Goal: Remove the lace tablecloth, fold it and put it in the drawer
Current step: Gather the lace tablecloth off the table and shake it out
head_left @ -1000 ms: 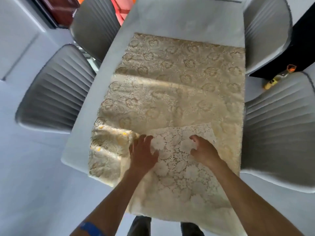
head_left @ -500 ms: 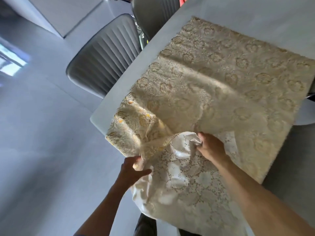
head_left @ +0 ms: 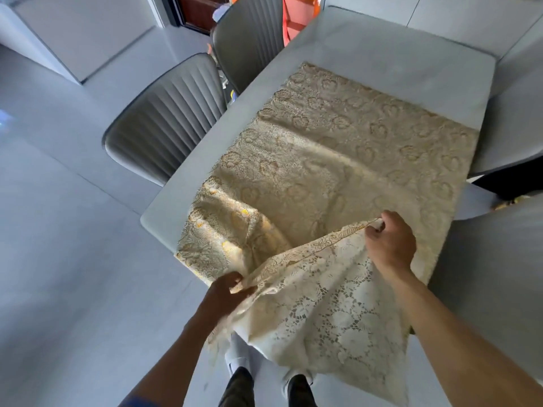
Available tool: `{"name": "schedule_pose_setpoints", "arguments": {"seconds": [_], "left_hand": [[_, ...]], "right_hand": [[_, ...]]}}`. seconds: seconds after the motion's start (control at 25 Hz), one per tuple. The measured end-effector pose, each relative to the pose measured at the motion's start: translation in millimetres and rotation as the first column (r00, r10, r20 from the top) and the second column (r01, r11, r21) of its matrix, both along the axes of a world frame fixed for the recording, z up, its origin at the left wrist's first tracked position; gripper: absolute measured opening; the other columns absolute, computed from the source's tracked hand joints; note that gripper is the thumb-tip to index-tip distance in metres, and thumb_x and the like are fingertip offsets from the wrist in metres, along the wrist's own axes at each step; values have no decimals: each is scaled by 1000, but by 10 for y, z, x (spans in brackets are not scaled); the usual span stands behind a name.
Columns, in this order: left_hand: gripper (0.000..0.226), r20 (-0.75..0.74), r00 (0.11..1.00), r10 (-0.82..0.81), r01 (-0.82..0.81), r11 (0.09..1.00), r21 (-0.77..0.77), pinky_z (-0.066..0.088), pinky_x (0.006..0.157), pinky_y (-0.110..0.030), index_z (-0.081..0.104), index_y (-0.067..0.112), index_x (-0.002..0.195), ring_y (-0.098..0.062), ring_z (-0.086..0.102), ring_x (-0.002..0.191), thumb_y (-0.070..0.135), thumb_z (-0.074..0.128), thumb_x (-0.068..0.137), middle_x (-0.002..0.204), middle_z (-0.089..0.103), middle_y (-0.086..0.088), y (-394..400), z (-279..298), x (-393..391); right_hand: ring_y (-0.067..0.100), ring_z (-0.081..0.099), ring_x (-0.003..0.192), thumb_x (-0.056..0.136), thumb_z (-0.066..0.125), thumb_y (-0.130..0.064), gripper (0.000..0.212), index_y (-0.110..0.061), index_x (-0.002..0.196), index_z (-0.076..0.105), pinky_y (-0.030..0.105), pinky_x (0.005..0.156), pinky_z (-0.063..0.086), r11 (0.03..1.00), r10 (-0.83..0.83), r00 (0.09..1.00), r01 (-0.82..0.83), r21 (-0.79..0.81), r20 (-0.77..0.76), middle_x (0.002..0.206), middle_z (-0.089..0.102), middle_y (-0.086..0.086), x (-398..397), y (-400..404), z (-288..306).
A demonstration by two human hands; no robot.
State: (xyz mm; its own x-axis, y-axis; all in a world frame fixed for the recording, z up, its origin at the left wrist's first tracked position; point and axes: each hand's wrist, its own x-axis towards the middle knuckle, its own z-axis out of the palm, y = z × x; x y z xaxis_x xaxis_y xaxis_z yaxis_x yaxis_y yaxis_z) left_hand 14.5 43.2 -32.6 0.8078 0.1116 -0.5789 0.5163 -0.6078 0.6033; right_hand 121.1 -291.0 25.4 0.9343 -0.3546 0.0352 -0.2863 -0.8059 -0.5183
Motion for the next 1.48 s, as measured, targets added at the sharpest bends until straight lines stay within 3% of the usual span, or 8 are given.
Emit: {"name": "schedule_pose_setpoints", "arguments": {"seconds": [0.24, 0.44, 0.56, 0.68, 0.88, 1.16, 1.32, 1.48], "left_hand": [[10, 346, 885, -311, 178, 913, 366, 50, 89, -39, 66, 28, 88, -25, 68, 92, 19, 63, 87, 96, 72, 1, 57, 1268, 1325], [69, 497, 677, -543, -92, 607, 789, -11, 114, -62, 27, 26, 151, -33, 22, 146, 18, 56, 89, 157, 28, -11, -703, 1677, 2145], [72, 369, 639, -675, 142, 575, 806, -2, 119, -59, 29, 23, 151, -31, 26, 144, 19, 52, 83, 157, 30, -9, -1082, 1147, 1506], [76, -55, 695, -717, 517, 445, 732, 7, 119, -51, 22, 26, 151, -25, 23, 143, 20, 53, 81, 158, 25, -2, -1100, 443, 714], [97, -169, 829, -533, 513, 605, 609, 14, 120, -48, -3, 29, 156, -29, 4, 151, 31, 61, 83, 165, -4, -6, -816, -38, 212], [71, 121, 983, -137, 62, 873, 483, 35, 107, -46, 35, 19, 146, -30, 34, 135, 21, 63, 81, 151, 34, -5, -314, 189, 300], [79, 156, 951, 266, -306, 879, 366, 36, 104, -49, 28, 16, 149, -37, 36, 131, 6, 61, 78, 150, 35, -7, 443, 137, 623], [68, 104, 951, 291, -309, 879, 363, 36, 105, -52, 39, 12, 143, -39, 37, 132, 12, 68, 82, 144, 44, -11, 1082, -142, 996]], "right_hand": [[37, 61, 86, 85, 64, -6, 17, -9, 99, 57, 34, 64, 37, 984, -43, 997, 52, -169, 56, 103, 62, 14, 293, -182, 354], [39, 47, 130, 88, 64, -5, 71, -23, 145, 27, 50, 94, 48, 981, -194, 981, 194, -5, 17, 157, 29, 9, 686, -594, 488], [34, 40, 139, 89, 64, -12, 78, -21, 153, 22, 48, 107, 44, 1000, -12, 974, 15, 9, -226, 162, 25, 8, 348, -564, 201], [28, 48, 131, 93, 61, -26, 58, -20, 147, 39, 39, 105, 43, 977, 214, 890, -205, 65, -404, 150, 45, 4, -290, -380, -241], [20, 51, 125, 96, 52, -44, 54, -20, 144, 43, 34, 104, 42, 895, 419, 755, -436, 90, -504, 142, 52, -2, -999, -118, -695], [19, 28, 146, 97, 45, -52, 67, -28, 155, 23, 36, 114, 33, 781, 587, 659, -614, 115, -470, 164, 21, -1, -1097, 733, -749], [21, 21, 149, 92, 49, -58, 80, -27, 157, 14, 36, 114, 32, 821, 523, 665, -560, 107, -533, 167, 9, -1, -1087, 1142, -860], [23, 21, 150, 82, 50, -71, 91, -27, 156, 22, 35, 116, 28, 869, 423, 701, -493, 38, -573, 167, 11, 1, -1074, 1362, -932]]}}
